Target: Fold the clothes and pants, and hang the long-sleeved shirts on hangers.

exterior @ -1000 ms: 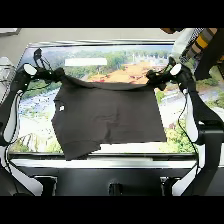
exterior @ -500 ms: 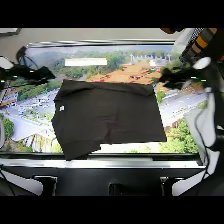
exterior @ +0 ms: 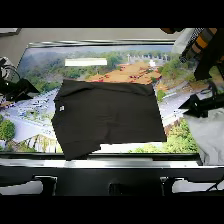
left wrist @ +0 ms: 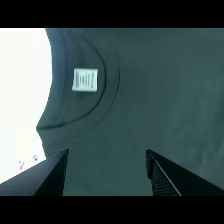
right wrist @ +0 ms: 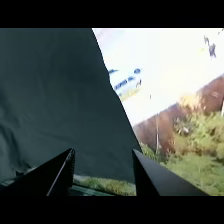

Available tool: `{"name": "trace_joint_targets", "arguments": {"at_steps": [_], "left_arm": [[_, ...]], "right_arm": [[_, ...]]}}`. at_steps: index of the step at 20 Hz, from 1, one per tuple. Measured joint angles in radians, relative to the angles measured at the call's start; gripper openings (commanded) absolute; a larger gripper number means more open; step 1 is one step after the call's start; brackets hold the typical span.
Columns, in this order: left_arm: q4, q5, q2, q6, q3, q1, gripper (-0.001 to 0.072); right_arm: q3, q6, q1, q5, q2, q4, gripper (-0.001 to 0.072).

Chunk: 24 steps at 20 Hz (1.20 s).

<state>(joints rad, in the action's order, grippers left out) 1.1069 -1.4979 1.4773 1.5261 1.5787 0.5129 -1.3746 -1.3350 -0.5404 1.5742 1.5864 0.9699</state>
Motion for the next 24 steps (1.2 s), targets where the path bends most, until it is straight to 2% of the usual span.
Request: {"name": "trace_joint_targets", "arguments": {"at_steps": [8,20,21,22,23,24], "left_arm": [[0.0,0.035,-0.061,0.0,-0.174,0.01,0.0551],[-0.002,0.087,-0.063,0.0,-0.203,0.005,0.0552],[-0.005,0.085,-0.065,0.002,-0.213,0.005,0.0552],[-0.007,0.083,-0.073,0.001,-0.229,0.007,0.0552],[-0.01,0.084,-0.087,-0.001,-0.258,0.013,0.0552],[-0.01,0.09,-0.111,-0.006,-0.304,0.024,0.0552]], "right_arm": [[0.356,0.115,-0.021,-0.044,-0.021,0.023,0.0426],[0.476,0.161,0.064,-0.121,-0.021,0.023,0.0408],[0.478,0.162,0.081,-0.126,-0.021,0.022,0.0339],[0.48,0.164,0.099,-0.136,-0.021,0.024,0.0202],[0.482,0.164,0.117,-0.151,-0.021,0.028,0.0105],[0.483,0.164,0.13,-0.16,-0.02,0.035,0.0037]]}}
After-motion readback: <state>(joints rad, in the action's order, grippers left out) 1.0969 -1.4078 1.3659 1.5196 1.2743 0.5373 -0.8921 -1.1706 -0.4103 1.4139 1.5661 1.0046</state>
